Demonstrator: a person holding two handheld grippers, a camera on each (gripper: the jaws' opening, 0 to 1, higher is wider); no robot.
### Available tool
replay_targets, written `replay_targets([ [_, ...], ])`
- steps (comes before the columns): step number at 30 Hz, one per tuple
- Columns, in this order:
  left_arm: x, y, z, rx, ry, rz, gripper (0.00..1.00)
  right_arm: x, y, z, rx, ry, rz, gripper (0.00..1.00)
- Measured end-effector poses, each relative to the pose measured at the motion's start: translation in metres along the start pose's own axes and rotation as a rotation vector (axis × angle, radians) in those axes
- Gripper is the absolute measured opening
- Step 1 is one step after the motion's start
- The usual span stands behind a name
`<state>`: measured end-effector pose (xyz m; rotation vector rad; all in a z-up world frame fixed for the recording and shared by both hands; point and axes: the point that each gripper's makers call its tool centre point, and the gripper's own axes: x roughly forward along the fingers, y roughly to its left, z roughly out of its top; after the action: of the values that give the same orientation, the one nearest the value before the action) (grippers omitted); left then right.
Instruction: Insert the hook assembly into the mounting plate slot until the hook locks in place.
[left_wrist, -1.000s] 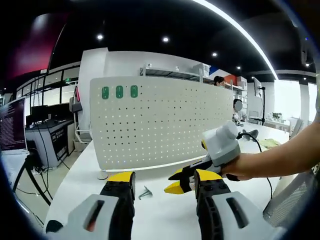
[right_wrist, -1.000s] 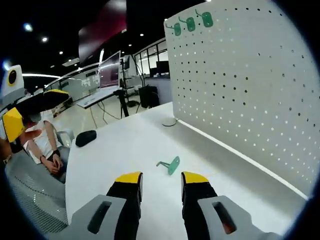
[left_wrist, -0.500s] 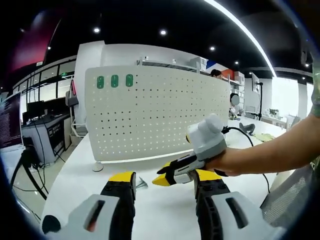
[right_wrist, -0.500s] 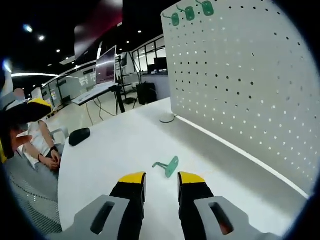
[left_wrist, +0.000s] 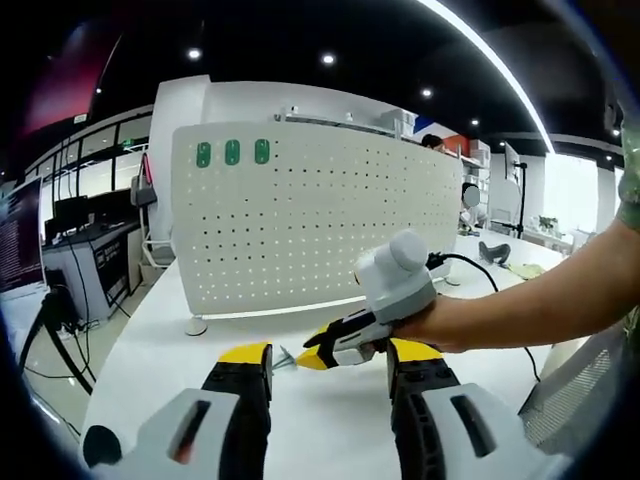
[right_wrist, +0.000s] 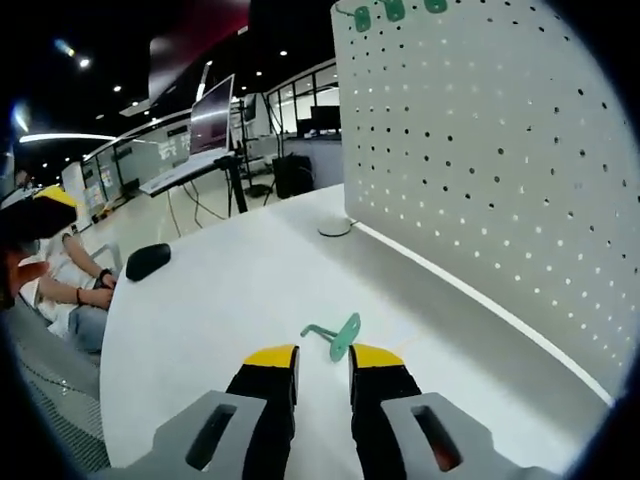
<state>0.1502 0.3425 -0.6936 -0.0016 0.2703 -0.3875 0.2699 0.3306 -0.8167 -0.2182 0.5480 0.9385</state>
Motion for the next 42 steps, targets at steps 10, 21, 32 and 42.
replay_targets([
  [10,0.002,0.004,0.0,0.004,0.007,-0.02,0.46,0.01,-0.002,-0.003,-0.006,0.025,-0.013,0.17],
  [21,0.005,0.006,-0.002,0.0,0.016,-0.042,0.46,0.018,-0.004,-0.007,-0.019,0.042,-0.026,0.14],
  [32,0.007,0.006,-0.004,-0.008,0.02,-0.05,0.45,0.019,-0.013,-0.013,-0.031,0.061,-0.057,0.09],
  [42,0.008,0.005,-0.003,-0.007,0.021,-0.051,0.44,0.015,-0.02,-0.013,-0.04,0.053,-0.078,0.05],
])
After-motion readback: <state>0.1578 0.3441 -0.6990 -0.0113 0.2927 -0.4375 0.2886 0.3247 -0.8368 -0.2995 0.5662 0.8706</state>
